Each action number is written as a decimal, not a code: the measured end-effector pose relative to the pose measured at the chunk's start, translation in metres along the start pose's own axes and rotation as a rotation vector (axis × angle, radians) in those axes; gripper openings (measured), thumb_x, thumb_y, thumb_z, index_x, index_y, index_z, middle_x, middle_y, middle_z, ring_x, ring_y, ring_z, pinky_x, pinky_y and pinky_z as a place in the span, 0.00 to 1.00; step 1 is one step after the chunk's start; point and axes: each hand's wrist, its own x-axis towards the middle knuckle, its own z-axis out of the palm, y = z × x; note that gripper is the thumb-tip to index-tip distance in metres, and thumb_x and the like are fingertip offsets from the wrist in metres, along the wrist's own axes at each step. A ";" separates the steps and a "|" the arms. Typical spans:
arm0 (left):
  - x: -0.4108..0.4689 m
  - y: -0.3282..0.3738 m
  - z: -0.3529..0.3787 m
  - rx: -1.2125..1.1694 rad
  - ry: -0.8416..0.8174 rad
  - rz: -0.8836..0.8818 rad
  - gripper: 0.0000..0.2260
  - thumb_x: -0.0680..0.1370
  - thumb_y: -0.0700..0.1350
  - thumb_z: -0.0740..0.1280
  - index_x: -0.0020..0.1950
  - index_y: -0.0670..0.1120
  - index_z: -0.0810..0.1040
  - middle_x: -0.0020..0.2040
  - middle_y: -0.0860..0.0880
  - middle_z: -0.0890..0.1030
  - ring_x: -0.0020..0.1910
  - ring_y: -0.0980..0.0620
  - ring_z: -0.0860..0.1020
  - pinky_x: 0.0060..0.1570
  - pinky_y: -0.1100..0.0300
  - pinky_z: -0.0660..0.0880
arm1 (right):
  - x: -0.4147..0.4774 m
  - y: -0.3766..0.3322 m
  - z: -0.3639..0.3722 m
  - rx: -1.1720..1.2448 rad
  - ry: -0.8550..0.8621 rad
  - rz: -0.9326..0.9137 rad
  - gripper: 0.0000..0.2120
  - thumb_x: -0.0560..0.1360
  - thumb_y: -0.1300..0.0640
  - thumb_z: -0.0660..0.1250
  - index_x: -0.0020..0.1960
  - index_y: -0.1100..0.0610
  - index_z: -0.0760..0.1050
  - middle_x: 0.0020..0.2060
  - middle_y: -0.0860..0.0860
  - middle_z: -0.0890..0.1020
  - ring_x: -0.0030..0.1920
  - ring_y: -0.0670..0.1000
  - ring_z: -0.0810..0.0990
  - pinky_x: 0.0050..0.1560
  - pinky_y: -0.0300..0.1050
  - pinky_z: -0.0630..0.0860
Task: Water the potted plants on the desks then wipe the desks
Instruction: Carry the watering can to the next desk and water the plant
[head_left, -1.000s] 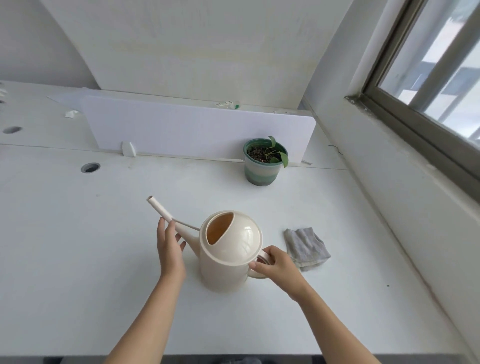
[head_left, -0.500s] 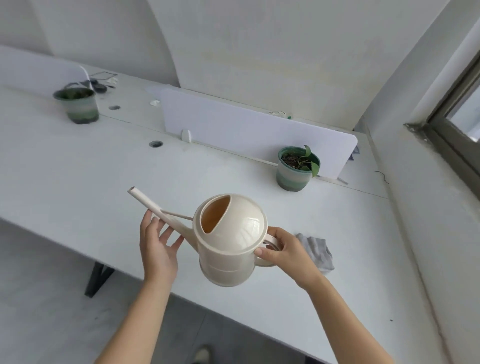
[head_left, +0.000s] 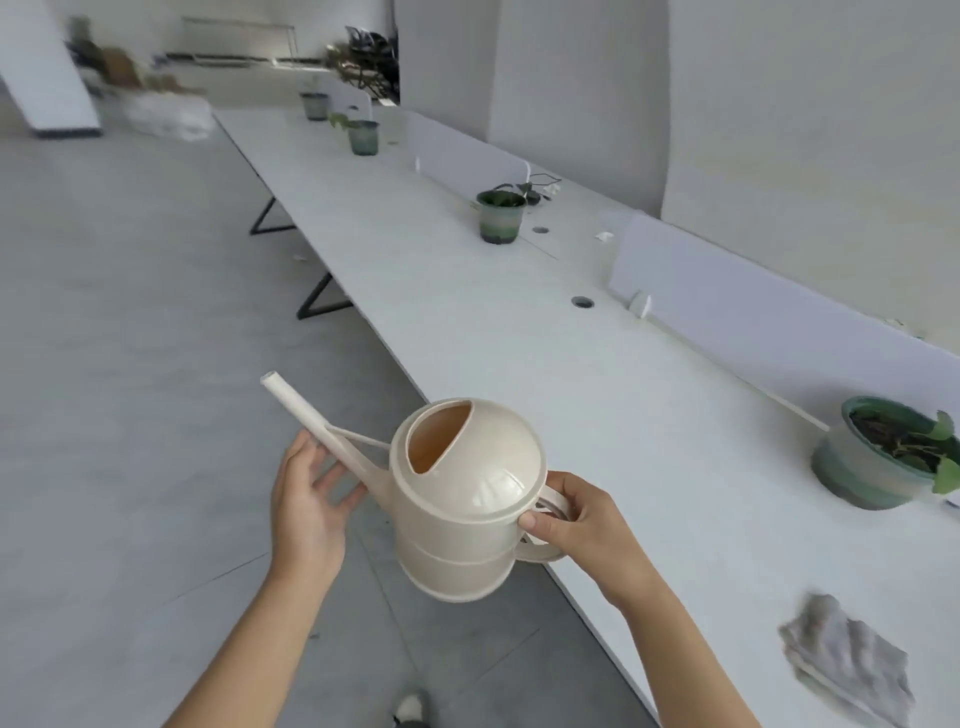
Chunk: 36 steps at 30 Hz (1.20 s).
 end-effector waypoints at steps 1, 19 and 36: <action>0.004 0.008 -0.010 -0.003 0.027 0.010 0.09 0.80 0.47 0.56 0.57 0.50 0.72 0.50 0.52 0.77 0.51 0.52 0.75 0.46 0.53 0.73 | 0.008 -0.002 0.012 -0.008 -0.025 0.004 0.17 0.59 0.55 0.73 0.46 0.55 0.76 0.37 0.46 0.82 0.38 0.42 0.81 0.40 0.34 0.76; 0.192 0.157 -0.137 -0.026 0.031 0.077 0.13 0.79 0.43 0.56 0.61 0.47 0.75 0.58 0.49 0.76 0.60 0.48 0.74 0.50 0.51 0.75 | 0.172 -0.049 0.228 -0.071 -0.092 -0.046 0.21 0.52 0.50 0.74 0.42 0.58 0.74 0.28 0.41 0.82 0.31 0.35 0.78 0.32 0.26 0.72; 0.431 0.197 -0.129 -0.001 0.058 0.034 0.16 0.80 0.43 0.56 0.66 0.45 0.71 0.60 0.47 0.77 0.62 0.46 0.74 0.52 0.50 0.75 | 0.411 -0.065 0.295 -0.075 -0.049 -0.037 0.35 0.43 0.39 0.77 0.45 0.57 0.76 0.36 0.46 0.82 0.38 0.44 0.80 0.40 0.34 0.76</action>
